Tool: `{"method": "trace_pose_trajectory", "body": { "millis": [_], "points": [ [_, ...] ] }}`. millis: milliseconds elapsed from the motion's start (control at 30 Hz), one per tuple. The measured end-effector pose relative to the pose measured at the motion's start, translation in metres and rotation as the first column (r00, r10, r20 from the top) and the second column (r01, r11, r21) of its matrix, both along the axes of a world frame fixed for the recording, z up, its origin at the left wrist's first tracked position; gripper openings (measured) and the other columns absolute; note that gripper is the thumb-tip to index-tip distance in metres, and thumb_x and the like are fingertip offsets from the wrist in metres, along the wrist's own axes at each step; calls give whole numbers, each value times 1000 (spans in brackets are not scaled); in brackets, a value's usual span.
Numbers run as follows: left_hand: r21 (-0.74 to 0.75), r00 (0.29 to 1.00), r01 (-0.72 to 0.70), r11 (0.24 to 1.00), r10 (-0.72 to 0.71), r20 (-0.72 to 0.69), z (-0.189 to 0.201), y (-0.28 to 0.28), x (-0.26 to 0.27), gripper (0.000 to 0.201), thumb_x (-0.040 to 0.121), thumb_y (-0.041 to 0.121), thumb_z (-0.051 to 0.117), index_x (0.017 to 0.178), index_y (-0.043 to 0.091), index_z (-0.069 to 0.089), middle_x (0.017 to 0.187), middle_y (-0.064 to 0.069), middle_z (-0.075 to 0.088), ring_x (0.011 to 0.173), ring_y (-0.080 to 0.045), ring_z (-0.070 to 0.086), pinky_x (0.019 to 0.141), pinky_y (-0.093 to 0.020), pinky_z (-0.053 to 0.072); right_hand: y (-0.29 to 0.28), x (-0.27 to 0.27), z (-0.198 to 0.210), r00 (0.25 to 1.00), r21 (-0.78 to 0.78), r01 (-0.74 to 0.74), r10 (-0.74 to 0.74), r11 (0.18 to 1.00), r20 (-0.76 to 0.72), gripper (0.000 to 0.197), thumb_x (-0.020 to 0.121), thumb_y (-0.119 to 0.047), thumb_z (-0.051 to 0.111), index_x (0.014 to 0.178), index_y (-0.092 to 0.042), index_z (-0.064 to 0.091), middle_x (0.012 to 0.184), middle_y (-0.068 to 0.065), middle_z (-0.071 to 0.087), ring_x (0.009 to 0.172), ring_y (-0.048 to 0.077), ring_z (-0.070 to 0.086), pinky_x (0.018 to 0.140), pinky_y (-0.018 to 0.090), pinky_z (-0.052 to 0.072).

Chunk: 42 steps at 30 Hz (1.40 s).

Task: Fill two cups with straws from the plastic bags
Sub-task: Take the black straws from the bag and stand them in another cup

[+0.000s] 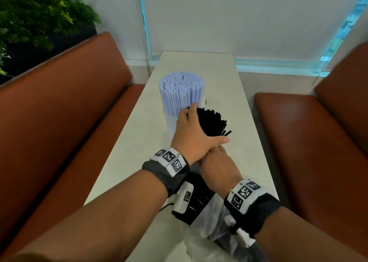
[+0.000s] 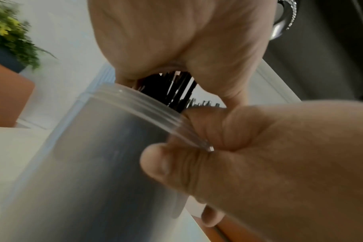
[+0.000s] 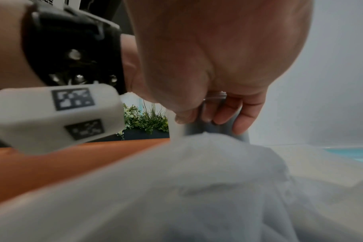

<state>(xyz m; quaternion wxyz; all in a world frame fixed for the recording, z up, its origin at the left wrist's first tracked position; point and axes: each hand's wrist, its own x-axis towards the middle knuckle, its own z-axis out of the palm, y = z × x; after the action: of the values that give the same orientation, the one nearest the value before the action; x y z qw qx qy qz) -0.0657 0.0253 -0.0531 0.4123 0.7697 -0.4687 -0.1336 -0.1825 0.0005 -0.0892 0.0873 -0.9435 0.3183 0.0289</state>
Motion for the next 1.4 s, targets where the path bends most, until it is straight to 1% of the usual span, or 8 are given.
{"method": "trace_pose_trajectory", "body": {
  "millis": [167,333,500,633,700,1200,1300,1400],
  "points": [
    [154,984,-37,987,10,175,17,-28,-10,107,55,80,70,138,37,19,135,1,23,130,-26,33,100,-46,47,1,-2,0,999,-20,17,-16,1000,40,39,99,-22,46,138,-15,49,137,15,44,113,28,43,91,34,49],
    [154,956,-75,985,27,292,20,-37,-4,49,77,58,63,113,30,44,120,0,29,114,-27,37,82,-41,48,-2,-1,-3,998,-22,-7,8,1000,63,38,101,-26,43,138,-17,44,138,11,41,111,29,45,90,37,48],
    [52,940,-86,995,64,335,21,-30,20,29,82,48,66,99,30,52,114,4,36,105,-21,42,75,-35,47,-2,0,-3,992,-36,11,-7,999,129,29,104,-36,44,129,-21,42,123,5,45,104,26,49,90,36,48],
    [30,766,15,999,-31,642,16,-27,25,33,85,48,60,111,28,60,129,-1,50,115,-27,47,95,-43,40,-3,0,-3,993,-48,-1,6,999,119,30,106,-40,40,129,-21,42,123,5,45,102,26,50,91,37,49],
    [75,721,61,995,-96,686,12,-25,29,39,90,49,54,123,29,60,132,-1,55,119,-28,49,103,-44,35,-2,-1,-3,994,-59,-2,9,998,111,29,105,-38,43,128,-20,42,124,5,45,102,25,51,91,37,49],
    [275,656,224,935,-353,667,18,-18,27,61,97,61,41,146,26,43,150,-3,43,137,-27,39,117,-46,24,-6,1,-3,998,-53,-20,23,998,58,42,103,-35,48,143,-24,40,140,9,42,114,28,48,99,39,46],
    [159,723,258,953,-299,623,30,-19,20,63,95,69,35,141,29,50,151,-3,44,139,-24,39,119,-49,20,-10,3,-8,995,-71,-78,74,994,-62,45,100,-28,49,144,-24,43,144,11,39,120,31,45,98,42,45],
    [166,658,380,910,-392,643,34,-20,5,66,92,73,30,143,35,48,158,-2,38,146,-22,30,122,-52,11,-10,9,-7,996,-70,26,-32,997,-77,40,105,-38,40,142,-25,48,145,12,46,123,31,48,100,40,45]
  ]
}}
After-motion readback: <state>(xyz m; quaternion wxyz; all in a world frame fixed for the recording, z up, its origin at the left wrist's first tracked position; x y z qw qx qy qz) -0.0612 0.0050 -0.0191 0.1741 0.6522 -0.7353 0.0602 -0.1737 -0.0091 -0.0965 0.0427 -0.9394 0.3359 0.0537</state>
